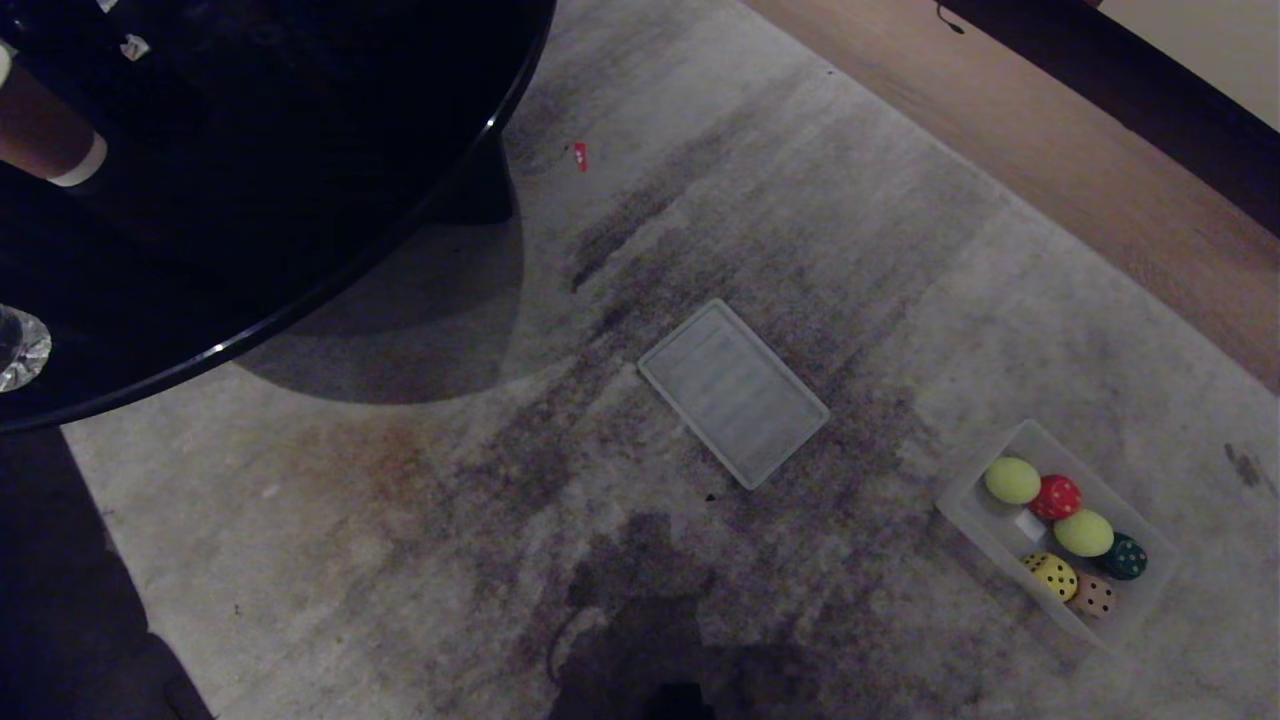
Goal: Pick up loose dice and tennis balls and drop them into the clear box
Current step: Close the lid
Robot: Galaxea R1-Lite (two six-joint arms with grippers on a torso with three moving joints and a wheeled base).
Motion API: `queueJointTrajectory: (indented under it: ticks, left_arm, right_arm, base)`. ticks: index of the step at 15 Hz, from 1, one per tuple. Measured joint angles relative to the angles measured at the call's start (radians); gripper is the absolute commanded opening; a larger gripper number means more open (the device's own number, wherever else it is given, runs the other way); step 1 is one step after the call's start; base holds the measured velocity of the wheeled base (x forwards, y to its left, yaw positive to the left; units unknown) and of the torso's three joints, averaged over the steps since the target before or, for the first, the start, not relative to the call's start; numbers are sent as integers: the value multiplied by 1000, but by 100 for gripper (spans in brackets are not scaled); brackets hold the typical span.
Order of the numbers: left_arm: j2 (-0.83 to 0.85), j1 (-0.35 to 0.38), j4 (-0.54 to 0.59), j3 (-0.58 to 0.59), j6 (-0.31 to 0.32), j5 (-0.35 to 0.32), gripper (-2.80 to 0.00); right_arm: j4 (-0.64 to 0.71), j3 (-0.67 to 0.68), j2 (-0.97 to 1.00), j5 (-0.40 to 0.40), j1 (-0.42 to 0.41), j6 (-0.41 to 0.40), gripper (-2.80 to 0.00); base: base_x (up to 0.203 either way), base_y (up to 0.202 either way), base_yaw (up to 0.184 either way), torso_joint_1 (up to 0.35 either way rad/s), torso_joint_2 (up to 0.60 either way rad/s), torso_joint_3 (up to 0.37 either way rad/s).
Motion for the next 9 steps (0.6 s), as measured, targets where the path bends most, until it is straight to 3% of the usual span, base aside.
queueJointTrajectory:
  ticks: [9]
  left_arm:
    - [0, 0, 0, 0, -1, 0, -280]
  right_arm:
    - [0, 0, 0, 0, 1, -2, -280]
  base:
    - [0, 0, 0, 0, 0, 0]
